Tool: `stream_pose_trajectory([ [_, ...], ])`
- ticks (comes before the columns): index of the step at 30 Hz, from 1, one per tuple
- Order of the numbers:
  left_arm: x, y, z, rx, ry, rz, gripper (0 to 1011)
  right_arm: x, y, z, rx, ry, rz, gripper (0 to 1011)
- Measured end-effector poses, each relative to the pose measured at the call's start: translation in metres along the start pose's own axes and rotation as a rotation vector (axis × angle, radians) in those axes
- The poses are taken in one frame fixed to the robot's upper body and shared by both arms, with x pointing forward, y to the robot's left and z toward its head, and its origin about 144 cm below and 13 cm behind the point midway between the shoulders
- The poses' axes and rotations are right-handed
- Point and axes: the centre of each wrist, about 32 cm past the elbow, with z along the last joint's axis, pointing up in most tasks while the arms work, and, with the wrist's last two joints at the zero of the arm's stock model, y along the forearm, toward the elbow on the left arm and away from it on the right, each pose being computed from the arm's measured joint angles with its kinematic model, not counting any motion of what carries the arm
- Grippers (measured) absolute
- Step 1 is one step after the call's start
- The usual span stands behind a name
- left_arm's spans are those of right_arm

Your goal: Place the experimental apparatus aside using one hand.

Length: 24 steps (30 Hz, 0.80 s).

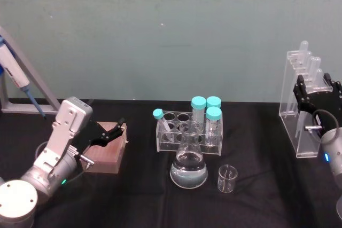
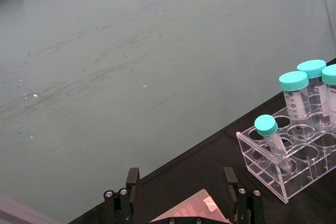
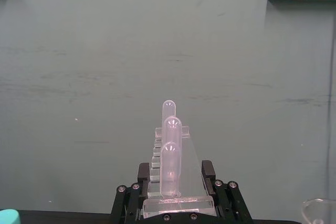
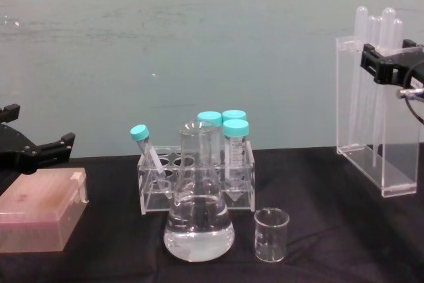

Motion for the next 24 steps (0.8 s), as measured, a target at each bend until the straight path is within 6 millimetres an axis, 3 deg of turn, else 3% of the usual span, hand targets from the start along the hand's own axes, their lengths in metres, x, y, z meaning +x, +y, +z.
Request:
stream_pose_trajectory([
  [24, 0.000, 0.000, 0.000, 0.000, 0.000, 0.000, 1000, 0.037, 0.000, -0.001, 0.007, -0.003, -0.021, 612],
])
